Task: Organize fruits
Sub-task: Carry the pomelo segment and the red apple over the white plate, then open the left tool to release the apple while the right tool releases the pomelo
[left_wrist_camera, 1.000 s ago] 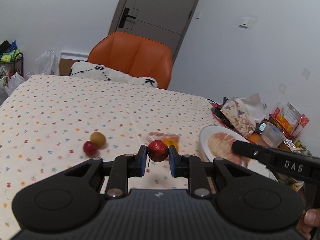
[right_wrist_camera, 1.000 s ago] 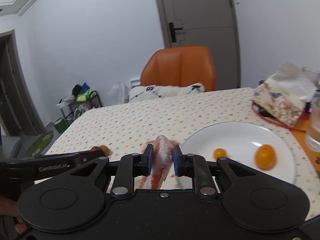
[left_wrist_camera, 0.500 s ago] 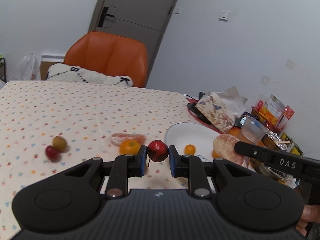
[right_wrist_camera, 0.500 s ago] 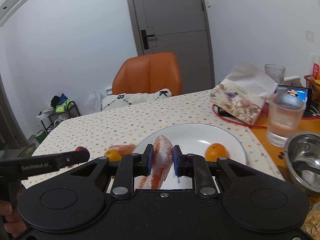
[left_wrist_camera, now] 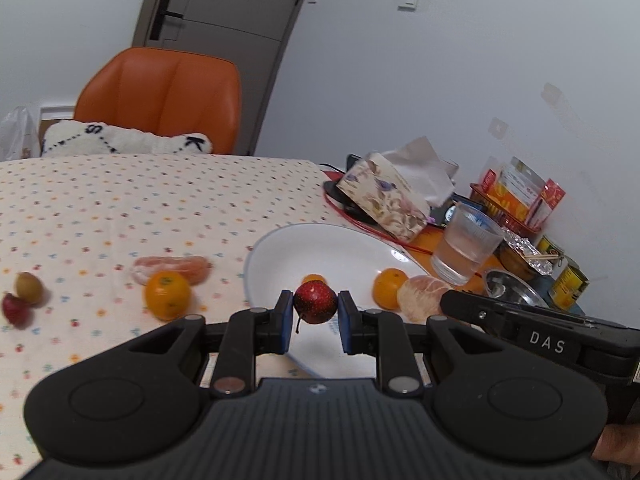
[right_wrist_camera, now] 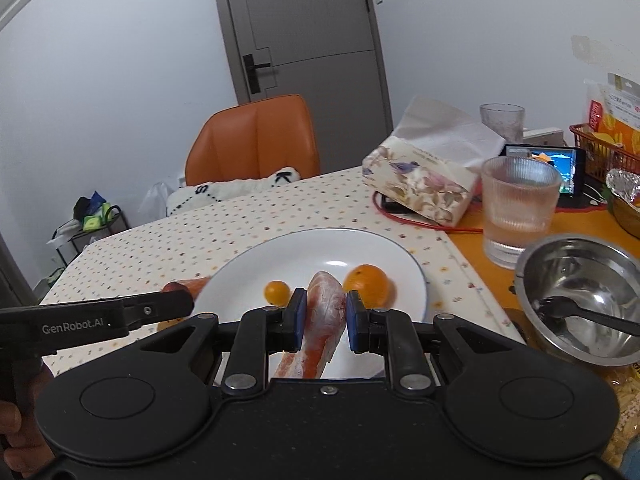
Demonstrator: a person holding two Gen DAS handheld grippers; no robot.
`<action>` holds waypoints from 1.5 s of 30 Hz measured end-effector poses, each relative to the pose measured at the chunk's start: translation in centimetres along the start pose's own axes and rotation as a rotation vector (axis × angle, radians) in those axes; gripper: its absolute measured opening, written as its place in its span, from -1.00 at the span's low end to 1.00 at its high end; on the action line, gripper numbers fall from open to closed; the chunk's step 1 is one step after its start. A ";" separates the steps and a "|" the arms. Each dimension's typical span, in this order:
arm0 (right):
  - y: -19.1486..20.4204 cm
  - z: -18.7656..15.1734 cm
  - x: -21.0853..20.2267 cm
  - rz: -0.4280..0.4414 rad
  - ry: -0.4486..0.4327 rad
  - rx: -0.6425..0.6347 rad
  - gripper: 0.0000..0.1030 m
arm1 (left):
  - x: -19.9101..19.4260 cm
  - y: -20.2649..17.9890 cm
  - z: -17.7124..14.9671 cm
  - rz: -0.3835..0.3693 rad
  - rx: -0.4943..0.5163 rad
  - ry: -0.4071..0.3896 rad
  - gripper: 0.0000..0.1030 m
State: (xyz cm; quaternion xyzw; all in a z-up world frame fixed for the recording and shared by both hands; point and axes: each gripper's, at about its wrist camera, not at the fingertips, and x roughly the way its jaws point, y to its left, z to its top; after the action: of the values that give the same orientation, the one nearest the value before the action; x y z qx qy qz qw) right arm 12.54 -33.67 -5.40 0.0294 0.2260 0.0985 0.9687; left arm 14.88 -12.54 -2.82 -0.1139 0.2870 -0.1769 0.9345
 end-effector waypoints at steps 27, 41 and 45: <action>1.5 -1.0 1.3 0.054 0.059 0.021 -0.32 | 0.1 0.9 -0.1 0.107 0.006 0.021 0.45; 4.4 -1.9 1.1 0.111 0.072 0.023 0.10 | -4.1 3.9 -1.1 0.199 -0.005 0.018 0.72; 5.4 -2.0 1.1 0.137 0.072 0.018 0.13 | -5.3 5.1 -1.3 0.217 -0.024 0.014 0.76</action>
State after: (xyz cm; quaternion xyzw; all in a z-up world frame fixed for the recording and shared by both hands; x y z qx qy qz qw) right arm 11.71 -28.11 -7.13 0.0499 0.2592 0.1635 0.9506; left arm 11.35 -5.94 -2.80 -0.0921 0.3061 -0.0722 0.9448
